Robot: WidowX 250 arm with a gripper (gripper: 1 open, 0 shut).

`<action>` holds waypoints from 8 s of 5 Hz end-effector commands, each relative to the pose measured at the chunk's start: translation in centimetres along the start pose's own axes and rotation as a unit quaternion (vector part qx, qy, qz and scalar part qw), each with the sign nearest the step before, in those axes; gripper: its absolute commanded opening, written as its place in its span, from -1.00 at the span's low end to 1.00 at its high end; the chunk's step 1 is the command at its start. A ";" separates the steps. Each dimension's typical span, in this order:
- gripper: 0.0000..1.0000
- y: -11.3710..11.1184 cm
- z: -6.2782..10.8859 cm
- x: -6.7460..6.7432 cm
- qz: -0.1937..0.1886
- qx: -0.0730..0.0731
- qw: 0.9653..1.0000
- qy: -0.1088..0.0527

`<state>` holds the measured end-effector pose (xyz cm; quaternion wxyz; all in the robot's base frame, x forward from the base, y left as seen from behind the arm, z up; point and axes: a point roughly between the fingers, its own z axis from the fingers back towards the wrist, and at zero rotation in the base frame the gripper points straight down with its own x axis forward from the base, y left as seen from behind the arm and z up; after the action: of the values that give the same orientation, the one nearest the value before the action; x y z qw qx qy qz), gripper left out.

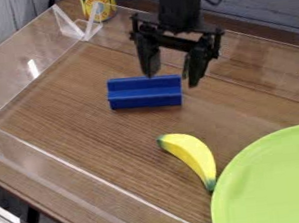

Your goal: Put the banana in the green plate

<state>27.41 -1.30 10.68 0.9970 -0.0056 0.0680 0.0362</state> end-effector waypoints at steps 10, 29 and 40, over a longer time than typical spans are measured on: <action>1.00 -4.6 -6.8 -4.8 0.217 -0.075 0.971 -0.069; -1.00 -5.9 -3.1 -4.8 0.145 -0.059 0.985 -0.068; 1.00 -12.2 -3.9 -5.4 0.069 -0.112 0.987 -0.091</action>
<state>21.56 -13.45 5.89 0.9890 -0.0903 0.0030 0.1174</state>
